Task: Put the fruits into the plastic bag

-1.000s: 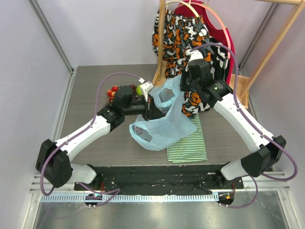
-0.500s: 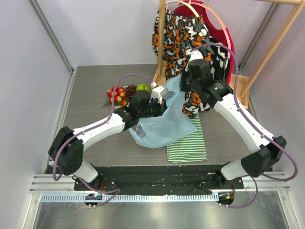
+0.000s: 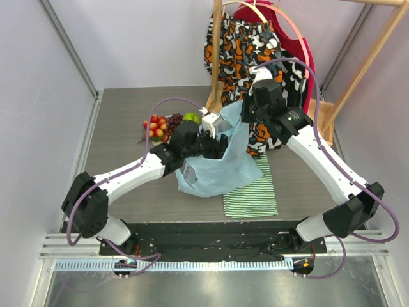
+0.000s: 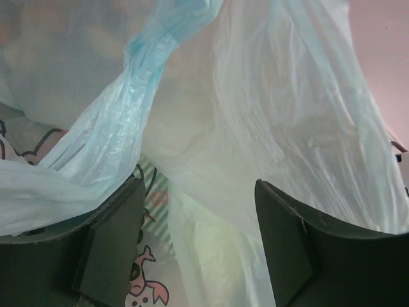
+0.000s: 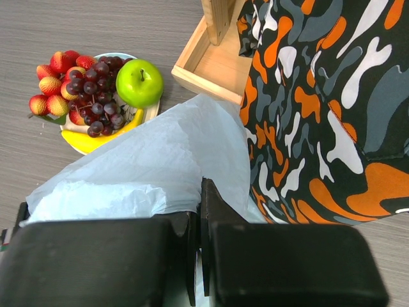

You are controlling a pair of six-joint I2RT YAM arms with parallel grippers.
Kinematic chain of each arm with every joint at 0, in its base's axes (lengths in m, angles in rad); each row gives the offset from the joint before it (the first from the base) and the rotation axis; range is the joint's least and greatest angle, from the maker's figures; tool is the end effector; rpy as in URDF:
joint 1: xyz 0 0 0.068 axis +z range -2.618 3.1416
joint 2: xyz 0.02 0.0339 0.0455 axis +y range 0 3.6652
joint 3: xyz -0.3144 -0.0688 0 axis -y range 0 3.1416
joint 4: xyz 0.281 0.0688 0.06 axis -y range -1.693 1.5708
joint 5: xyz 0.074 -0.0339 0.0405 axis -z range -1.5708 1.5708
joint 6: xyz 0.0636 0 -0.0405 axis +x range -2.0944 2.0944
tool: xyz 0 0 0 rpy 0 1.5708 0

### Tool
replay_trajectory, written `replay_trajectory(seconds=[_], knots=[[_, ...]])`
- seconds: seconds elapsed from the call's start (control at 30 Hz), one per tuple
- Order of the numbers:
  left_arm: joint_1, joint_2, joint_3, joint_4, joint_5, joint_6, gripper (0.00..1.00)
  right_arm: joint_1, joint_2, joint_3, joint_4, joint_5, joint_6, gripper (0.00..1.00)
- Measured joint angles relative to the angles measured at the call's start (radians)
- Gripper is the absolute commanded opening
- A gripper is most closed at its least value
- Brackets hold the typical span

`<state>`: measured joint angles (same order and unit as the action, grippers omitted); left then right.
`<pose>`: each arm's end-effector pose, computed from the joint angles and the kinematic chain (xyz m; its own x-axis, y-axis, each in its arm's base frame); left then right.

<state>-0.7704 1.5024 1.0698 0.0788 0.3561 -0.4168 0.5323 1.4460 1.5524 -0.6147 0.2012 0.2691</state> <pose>0.2746 -0.2973 0.3175 -0.5866 0.0405 -0.8089 0.7108 0.5045 -0.4902 0.3278 0.1783 0.4486 -0.4965 0.0099 -0.8680 -0.2229 0.9650 0.1385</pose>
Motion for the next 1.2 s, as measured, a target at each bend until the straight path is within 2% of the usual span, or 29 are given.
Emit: replay_trajectory(seconds=[0.23, 0.47, 0.63, 1.0, 1.2], knots=[[0.0, -0.081, -0.042, 0.003, -0.014, 0.05, 0.78, 0.0, 0.0, 0.0, 0.0, 0.005, 0.0, 0.01], [0.001, -0.311, -0.177, 0.002, -0.143, 0.142, 0.87, 0.0, 0.0, -0.006, 0.001, 0.04, 0.0, 0.01], [0.04, -0.423, -0.208, -0.003, -0.166, 0.175, 0.87, 0.0, 0.0, -0.022, 0.0, 0.056, 0.0, 0.01], [0.287, -0.565, -0.21, -0.032, -0.095, 0.181, 0.9, 0.0, 0.0, -0.025, 0.0, 0.066, -0.001, 0.01], [0.512, -0.48, -0.198, -0.059, -0.047, 0.08, 0.9, 0.0, 0.0, -0.025, 0.0, 0.067, -0.002, 0.01]])
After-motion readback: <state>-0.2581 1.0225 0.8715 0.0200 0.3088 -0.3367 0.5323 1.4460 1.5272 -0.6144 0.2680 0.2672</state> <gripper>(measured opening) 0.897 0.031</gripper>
